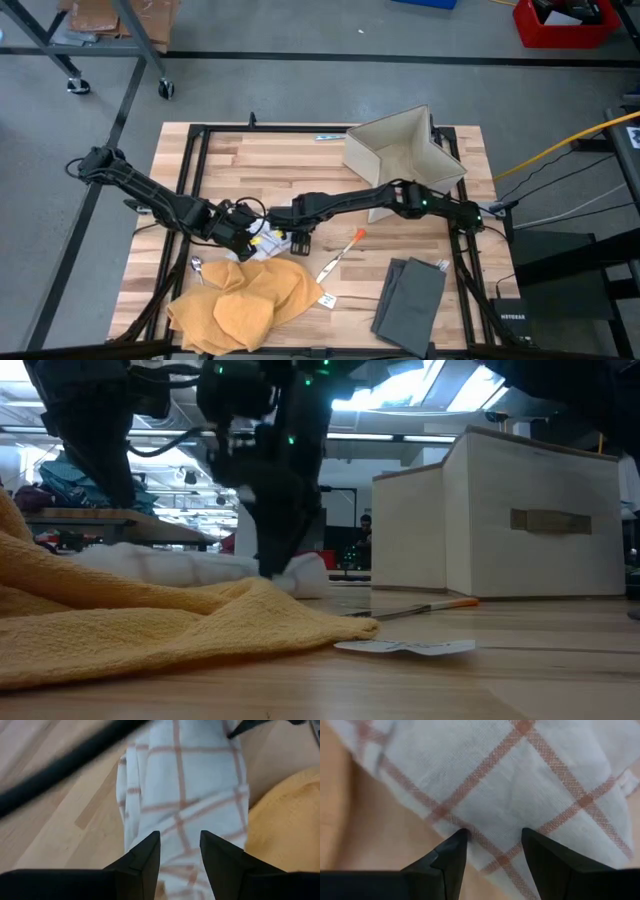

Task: Fold towel
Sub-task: Fold the white kitchen towel

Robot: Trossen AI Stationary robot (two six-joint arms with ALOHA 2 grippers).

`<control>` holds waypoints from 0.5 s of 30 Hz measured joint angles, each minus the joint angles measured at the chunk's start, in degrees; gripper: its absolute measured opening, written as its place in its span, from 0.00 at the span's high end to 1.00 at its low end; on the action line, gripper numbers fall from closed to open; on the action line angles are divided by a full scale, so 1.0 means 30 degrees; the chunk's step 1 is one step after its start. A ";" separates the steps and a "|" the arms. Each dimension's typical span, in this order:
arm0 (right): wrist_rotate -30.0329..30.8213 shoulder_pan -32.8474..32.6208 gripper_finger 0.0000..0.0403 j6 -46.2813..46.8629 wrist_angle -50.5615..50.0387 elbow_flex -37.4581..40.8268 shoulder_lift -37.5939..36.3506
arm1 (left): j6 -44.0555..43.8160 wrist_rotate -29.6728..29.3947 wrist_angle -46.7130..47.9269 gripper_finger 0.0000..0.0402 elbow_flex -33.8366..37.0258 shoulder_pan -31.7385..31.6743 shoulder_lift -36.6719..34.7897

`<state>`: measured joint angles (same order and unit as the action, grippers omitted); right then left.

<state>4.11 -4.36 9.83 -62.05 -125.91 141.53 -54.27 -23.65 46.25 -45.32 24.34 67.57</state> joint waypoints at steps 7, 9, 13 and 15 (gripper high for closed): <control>0.2777 0.0442 0.52 -0.3355 -0.0176 0.0146 0.0549 | -0.0193 0.0643 0.0005 0.67 0.0007 0.0000 -0.0002; 0.3787 0.0710 0.52 -0.5107 0.0104 0.0154 0.0564 | -0.0200 0.0705 -0.0010 0.67 0.0000 0.0036 -0.0007; 0.6042 0.1331 0.52 -0.8762 0.1320 0.0189 0.0613 | -0.0178 0.0731 -0.0182 0.67 -0.0012 0.0175 -0.0015; 0.6612 0.1654 0.52 -0.9911 0.2064 0.0197 0.0629 | -0.0300 0.0738 -0.0163 0.67 -0.0015 0.0175 -0.0022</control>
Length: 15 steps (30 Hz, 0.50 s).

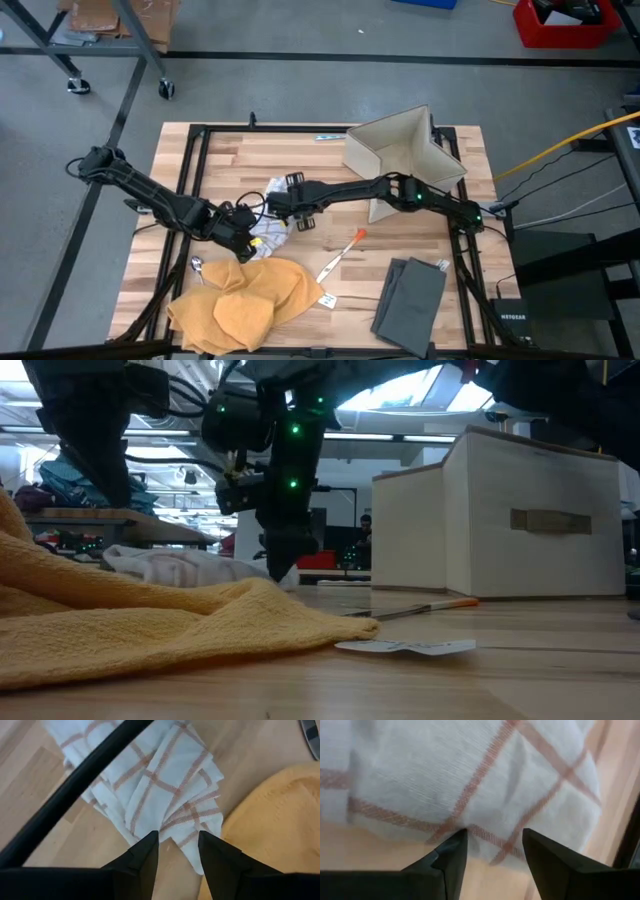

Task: Fold towel
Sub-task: Fold the white kitchen towel

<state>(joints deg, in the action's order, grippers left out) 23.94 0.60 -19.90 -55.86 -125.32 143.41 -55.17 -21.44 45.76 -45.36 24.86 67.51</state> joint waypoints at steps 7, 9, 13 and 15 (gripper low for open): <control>-0.0721 0.0853 0.52 0.2665 -0.0767 -0.0077 -0.0355 | -0.1155 -0.0142 -0.0006 0.67 -0.0022 -0.0016 0.0000; -0.1544 0.0959 0.52 0.3898 -0.1960 -0.0719 -0.0430 | -0.1825 -0.0378 0.0032 0.67 -0.0022 -0.0044 0.0000; -0.2907 0.0955 0.52 0.6324 -0.4697 -0.2660 -0.0466 | -0.4060 -0.0817 0.0276 0.67 -0.0022 -0.0446 0.0000; -0.3722 0.0955 0.52 0.7966 -0.5602 -0.3232 -0.0606 | -0.5163 -0.0958 0.0448 0.67 -0.0022 -0.0689 0.0000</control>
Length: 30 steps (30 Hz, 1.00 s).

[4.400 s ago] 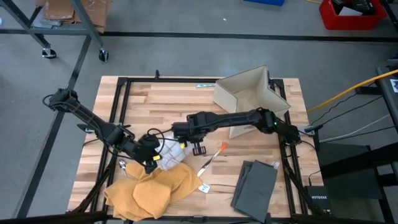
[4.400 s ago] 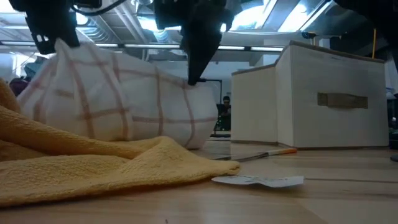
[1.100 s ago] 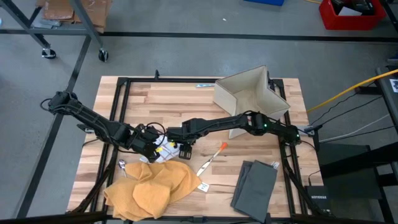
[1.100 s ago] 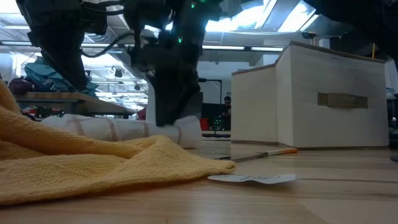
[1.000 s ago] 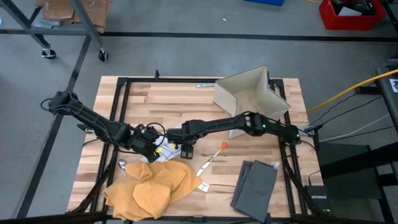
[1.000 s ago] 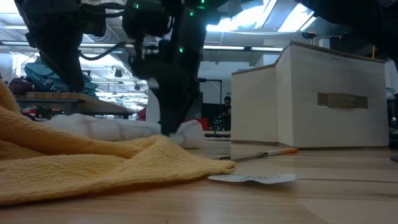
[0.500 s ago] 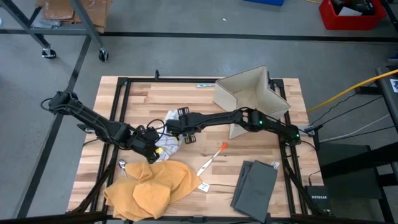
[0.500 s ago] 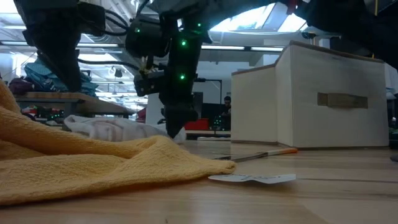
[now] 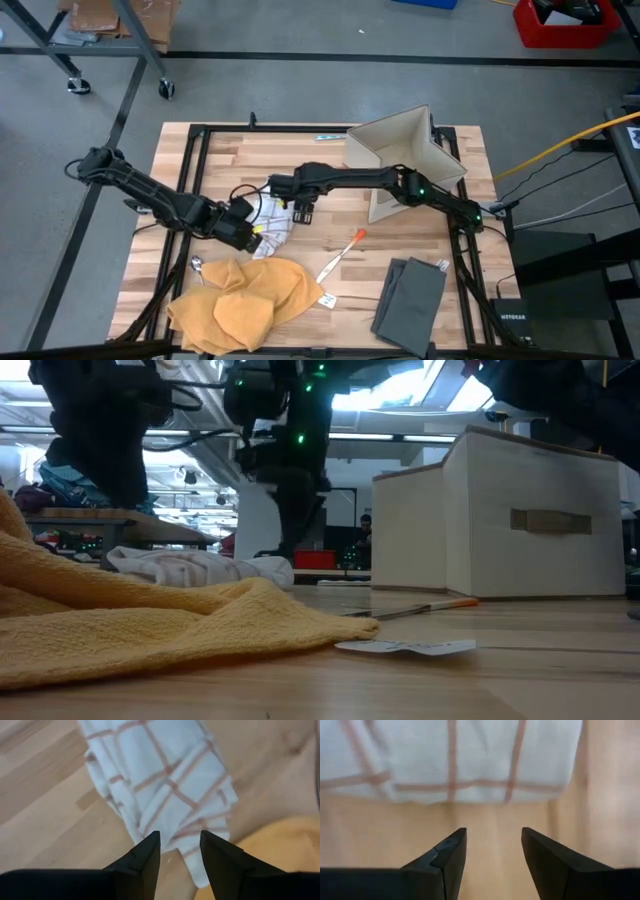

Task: Fold towel
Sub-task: Fold the white kitchen towel

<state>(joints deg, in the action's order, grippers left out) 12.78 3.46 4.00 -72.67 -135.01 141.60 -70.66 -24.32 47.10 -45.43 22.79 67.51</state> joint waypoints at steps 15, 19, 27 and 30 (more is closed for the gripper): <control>-0.5117 0.0064 0.52 0.4168 -0.1362 0.0799 -0.0683 | -0.0172 0.0000 0.1539 0.67 0.0000 -0.2261 0.1870; -0.5185 0.0496 0.52 0.5219 -0.0096 0.0799 -0.0647 | -0.0012 0.0004 0.1474 0.67 0.0000 -0.2999 0.2847; -0.7130 0.1674 0.52 0.8075 0.2392 0.2218 -0.0567 | 0.0047 0.0812 -0.0030 0.67 0.0004 -0.3936 0.3322; -0.7621 0.1937 0.52 0.8523 0.2784 0.2982 -0.0614 | 0.0047 0.0845 -0.0460 0.67 0.0007 -0.4196 0.3331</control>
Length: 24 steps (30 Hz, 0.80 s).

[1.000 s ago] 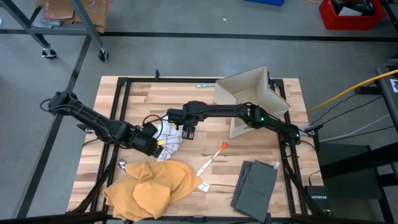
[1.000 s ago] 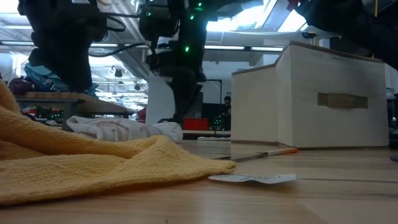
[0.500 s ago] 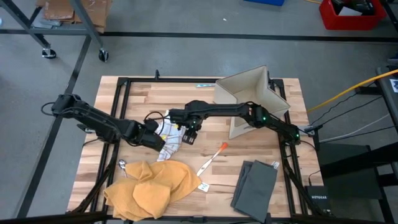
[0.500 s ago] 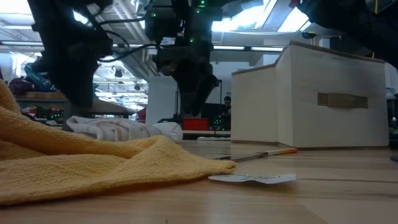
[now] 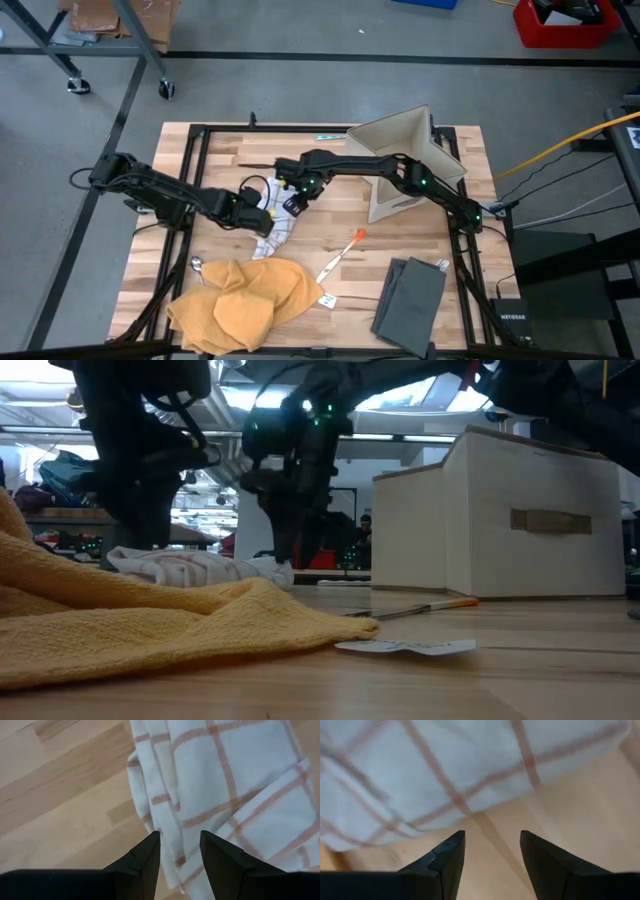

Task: Fold towel
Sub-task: Fold the white kitchen towel

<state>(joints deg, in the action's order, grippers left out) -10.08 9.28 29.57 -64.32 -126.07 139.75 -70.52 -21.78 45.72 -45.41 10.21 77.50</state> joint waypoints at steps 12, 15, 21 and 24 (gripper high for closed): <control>-0.2342 0.0315 0.52 0.1760 0.2906 0.3159 -0.0120 | 0.0722 0.0218 -0.0871 0.67 0.0015 -0.1037 0.1245; -0.2376 0.0321 0.52 0.1869 0.3302 0.3208 -0.0120 | 0.1084 0.0717 -0.0938 0.67 0.0015 -0.1161 0.2131; -0.2735 0.0460 0.52 0.2539 0.3871 0.3164 -0.0062 | 0.1105 0.0846 -0.1254 0.67 -0.0042 -0.1228 0.3872; -0.3060 0.0452 0.52 0.2441 0.3985 0.3164 -0.0055 | 0.1653 0.1235 -0.1576 0.67 -0.0055 -0.1219 0.4353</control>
<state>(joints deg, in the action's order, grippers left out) -19.26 10.63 36.89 -52.36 -116.57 139.59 -65.56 -18.08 41.00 -45.57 6.55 90.56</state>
